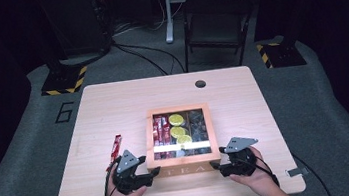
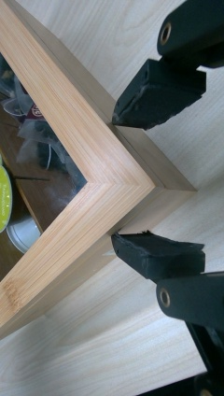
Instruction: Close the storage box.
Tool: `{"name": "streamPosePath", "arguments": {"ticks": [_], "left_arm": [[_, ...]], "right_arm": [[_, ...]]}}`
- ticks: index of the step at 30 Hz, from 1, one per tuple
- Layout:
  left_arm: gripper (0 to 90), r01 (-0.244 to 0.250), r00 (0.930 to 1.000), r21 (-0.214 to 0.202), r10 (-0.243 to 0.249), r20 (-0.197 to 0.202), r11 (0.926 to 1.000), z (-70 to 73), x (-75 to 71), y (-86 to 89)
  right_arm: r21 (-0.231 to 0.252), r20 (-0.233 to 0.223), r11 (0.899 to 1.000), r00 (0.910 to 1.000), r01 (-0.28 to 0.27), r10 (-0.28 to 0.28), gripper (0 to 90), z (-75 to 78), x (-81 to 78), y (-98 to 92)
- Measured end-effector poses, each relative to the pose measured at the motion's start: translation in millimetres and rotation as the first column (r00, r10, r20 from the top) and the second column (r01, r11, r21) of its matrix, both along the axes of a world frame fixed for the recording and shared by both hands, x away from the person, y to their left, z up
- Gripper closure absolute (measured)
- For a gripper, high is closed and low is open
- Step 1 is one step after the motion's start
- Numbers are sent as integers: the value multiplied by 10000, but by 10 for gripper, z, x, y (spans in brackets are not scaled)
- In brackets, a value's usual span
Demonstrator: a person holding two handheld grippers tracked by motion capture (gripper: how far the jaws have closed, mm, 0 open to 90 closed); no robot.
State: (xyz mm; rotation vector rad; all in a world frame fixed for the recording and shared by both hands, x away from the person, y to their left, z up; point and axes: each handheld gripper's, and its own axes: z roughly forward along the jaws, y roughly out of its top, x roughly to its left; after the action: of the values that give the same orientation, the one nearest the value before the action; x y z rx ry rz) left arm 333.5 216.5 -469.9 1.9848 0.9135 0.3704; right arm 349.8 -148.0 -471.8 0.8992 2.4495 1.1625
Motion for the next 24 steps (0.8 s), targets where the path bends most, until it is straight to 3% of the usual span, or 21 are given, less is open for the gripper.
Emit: {"name": "streamPosePath", "arguments": {"ticks": [1, 6, 14, 15, 19, 21, 24], "left_arm": [[304, -10, 10000, 20, 10, 15, 10000, -8, 2, -2], [294, 17, 10000, 31, -17, 9, 10000, -14, 7, -6], [291, 15, 10000, -78, -15, 58, 10000, 21, 14, 22], [292, -151, 9998, -209, 154, 128, 9997, 20, 7, 16], [315, -2, 10000, -350, 3, 31, 9994, 59, 6, 43], [321, -42, 9997, -362, 51, 246, 9993, 73, 7, 50], [330, -150, 9995, -544, 165, 264, 9984, 105, 1, 69]], "right_arm": [[25, 146, 10000, 9999, -45, 45, 341, -2, 10, -4], [345, 31, 9994, 10000, -16, 15, 329, 25, 3, -18], [363, 260, 9993, 9996, -85, 76, 325, 51, -2, -30], [464, 274, 9989, 9996, -22, 9, 326, 62, -6, -28], [759, 466, 9971, 9989, 27, -63, 331, 113, -14, -50], [940, 529, 9955, 9985, 66, -117, 336, 141, -22, -64], [1060, 678, 9943, 9975, 116, -188, 346, 166, -18, -89]]}}
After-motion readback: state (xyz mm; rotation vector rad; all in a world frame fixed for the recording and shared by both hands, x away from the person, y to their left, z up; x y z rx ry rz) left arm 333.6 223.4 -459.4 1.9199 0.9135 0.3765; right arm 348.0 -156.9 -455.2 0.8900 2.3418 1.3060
